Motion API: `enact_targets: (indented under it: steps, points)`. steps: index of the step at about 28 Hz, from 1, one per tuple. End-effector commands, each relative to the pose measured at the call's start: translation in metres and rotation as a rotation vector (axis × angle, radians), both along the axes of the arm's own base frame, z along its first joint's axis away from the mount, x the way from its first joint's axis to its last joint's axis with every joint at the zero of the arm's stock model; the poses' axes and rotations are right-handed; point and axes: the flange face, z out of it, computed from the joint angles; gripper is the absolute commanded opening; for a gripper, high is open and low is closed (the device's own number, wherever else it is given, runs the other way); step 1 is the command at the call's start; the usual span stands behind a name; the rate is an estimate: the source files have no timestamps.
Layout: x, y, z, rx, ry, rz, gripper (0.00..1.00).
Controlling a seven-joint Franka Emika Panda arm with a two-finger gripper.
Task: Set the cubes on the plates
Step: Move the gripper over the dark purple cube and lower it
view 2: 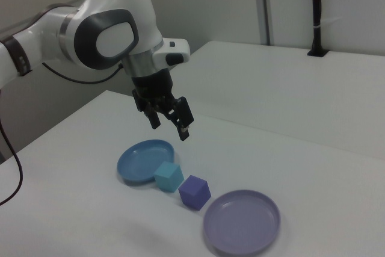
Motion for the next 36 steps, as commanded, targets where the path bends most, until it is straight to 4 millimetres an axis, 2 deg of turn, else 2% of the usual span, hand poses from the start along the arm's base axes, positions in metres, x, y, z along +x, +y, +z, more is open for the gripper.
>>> enact_targets:
  steps: [1,5,7,12,14,15,19,21,25,36]
  points:
    - [-0.002,-0.006,-0.002,0.023,0.023,0.001,1.0]
    - [0.01,-0.007,-0.026,0.028,0.058,0.0,1.0]
    - [0.013,-0.006,-0.03,0.037,0.058,0.002,1.0]
    - [0.029,0.011,-0.055,0.034,0.045,0.031,1.0]
    - [0.035,0.021,-0.071,0.032,0.048,0.047,1.0]
    - [0.04,0.026,-0.086,0.032,0.052,0.056,1.0]
    - [0.047,0.043,-0.122,0.028,0.046,0.082,1.0]
    - [0.052,0.053,-0.147,0.022,0.038,0.097,1.0]
    - [0.06,0.052,-0.173,0.005,0.042,0.101,1.0]
    - [0.077,0.05,-0.22,-0.046,0.037,0.11,1.0]
